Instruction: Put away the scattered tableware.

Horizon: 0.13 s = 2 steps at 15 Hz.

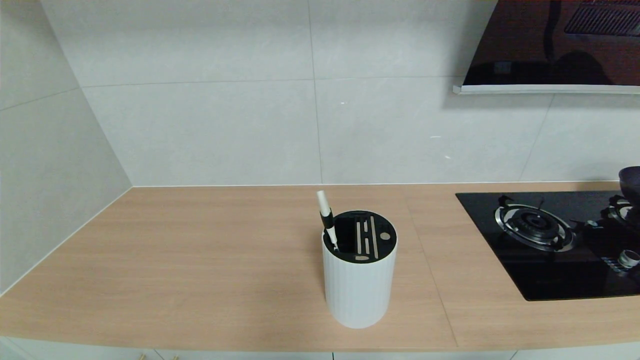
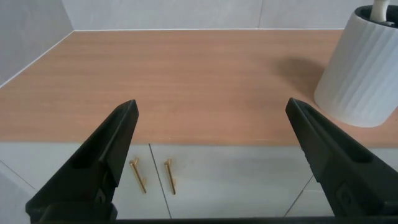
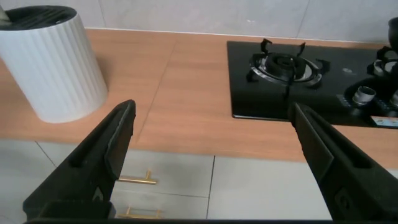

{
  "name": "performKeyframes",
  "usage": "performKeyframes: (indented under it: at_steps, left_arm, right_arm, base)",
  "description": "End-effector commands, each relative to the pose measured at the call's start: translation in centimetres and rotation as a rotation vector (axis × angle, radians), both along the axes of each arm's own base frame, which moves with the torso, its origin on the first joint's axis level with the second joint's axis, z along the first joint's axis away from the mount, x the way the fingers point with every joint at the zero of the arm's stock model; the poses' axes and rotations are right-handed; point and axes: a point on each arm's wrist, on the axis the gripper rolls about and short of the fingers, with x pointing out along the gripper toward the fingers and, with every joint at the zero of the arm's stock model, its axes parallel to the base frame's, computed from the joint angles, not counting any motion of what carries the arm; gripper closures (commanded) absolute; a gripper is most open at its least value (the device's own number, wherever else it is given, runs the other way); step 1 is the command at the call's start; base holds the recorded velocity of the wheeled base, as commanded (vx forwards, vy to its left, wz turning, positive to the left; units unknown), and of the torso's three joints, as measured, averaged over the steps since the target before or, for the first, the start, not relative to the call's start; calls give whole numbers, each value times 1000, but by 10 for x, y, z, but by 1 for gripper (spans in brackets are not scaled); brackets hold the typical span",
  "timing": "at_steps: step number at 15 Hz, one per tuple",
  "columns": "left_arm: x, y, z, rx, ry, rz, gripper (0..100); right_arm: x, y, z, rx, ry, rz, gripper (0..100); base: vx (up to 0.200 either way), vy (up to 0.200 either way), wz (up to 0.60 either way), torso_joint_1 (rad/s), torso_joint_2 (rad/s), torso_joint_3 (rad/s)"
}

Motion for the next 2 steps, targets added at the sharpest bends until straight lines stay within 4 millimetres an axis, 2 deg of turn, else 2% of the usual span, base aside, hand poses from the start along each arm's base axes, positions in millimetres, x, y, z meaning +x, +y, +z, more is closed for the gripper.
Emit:
performKeyframes:
  at_steps: [1,2]
  left_arm:
    - [0,0,0,-1,2,0,0]
    - [0,0,0,-1,2,0,0]
  right_arm:
    - [0,0,0,4,3,1,0]
    - [0,0,0,4,3,-1,0]
  base:
    - [0,0,0,0,0,0]
    - [0,0,0,0,0,0]
